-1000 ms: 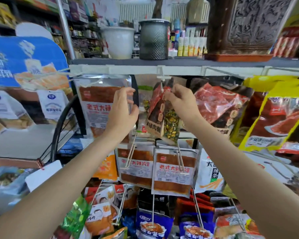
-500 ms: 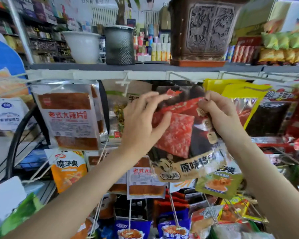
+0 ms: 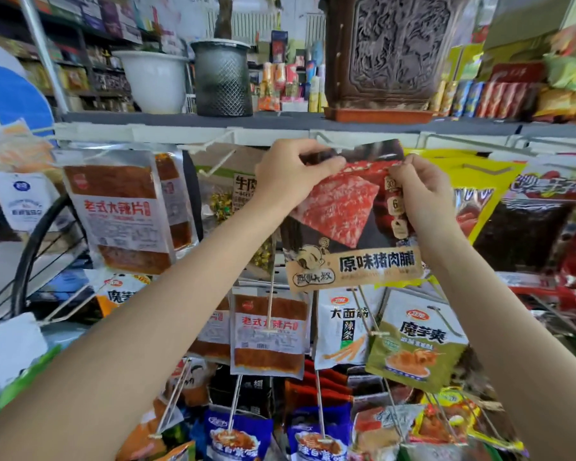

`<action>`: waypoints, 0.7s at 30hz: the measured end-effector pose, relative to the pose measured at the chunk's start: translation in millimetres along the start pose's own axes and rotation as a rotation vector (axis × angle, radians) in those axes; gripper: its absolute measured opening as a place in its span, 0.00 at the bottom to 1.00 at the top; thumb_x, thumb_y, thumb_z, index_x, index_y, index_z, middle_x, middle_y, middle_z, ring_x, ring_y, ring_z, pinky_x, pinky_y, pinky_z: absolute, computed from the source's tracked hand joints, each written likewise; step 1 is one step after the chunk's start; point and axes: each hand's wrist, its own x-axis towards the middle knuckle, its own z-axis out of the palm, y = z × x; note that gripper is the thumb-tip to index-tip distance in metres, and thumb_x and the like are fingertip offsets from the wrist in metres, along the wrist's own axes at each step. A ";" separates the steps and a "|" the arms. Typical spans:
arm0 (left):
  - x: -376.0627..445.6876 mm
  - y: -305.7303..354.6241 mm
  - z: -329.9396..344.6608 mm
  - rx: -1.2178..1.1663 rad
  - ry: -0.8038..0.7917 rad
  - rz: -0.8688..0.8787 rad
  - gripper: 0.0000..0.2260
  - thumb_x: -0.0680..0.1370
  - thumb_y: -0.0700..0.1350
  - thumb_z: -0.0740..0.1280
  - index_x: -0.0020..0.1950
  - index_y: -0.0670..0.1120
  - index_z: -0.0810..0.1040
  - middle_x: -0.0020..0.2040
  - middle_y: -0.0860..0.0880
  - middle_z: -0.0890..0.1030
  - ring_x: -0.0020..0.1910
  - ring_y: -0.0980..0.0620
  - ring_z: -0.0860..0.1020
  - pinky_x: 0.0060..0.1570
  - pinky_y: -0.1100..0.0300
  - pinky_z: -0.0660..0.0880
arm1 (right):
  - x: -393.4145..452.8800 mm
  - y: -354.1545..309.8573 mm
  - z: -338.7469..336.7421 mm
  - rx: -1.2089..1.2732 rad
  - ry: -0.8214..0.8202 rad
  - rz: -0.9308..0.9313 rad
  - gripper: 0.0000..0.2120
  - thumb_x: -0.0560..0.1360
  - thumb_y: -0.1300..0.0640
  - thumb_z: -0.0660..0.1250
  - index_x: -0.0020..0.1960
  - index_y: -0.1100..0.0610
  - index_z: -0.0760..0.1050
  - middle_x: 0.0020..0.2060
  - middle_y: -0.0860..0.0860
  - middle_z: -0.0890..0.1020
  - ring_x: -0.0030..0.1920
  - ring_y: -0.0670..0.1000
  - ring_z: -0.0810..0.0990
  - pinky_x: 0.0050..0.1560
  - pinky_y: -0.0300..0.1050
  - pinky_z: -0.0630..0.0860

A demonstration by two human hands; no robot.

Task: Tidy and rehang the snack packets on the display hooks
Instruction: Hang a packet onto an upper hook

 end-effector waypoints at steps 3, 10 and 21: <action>2.3 7.1 -6.1 -0.029 -0.082 -0.072 0.13 0.72 0.49 0.71 0.55 0.47 0.80 0.49 0.55 0.79 0.46 0.62 0.74 0.51 0.64 0.69 | 4.3 3.5 -0.9 0.000 -0.021 -0.007 0.14 0.74 0.60 0.61 0.31 0.52 0.64 0.30 0.53 0.71 0.31 0.50 0.69 0.31 0.42 0.64; 8.4 12.1 -11.8 -0.131 -0.214 -0.186 0.07 0.70 0.45 0.73 0.37 0.54 0.76 0.40 0.57 0.79 0.41 0.63 0.76 0.38 0.69 0.68 | 7.3 8.8 -3.0 0.042 -0.087 -0.033 0.12 0.70 0.56 0.61 0.30 0.52 0.63 0.28 0.52 0.69 0.30 0.49 0.67 0.30 0.42 0.63; -1.9 -30.7 14.0 0.709 0.183 0.514 0.13 0.73 0.48 0.65 0.54 0.43 0.76 0.54 0.45 0.75 0.54 0.46 0.73 0.57 0.55 0.65 | 19.4 28.1 8.3 -0.395 0.114 -0.195 0.10 0.76 0.60 0.60 0.36 0.59 0.66 0.28 0.55 0.70 0.28 0.48 0.69 0.30 0.43 0.63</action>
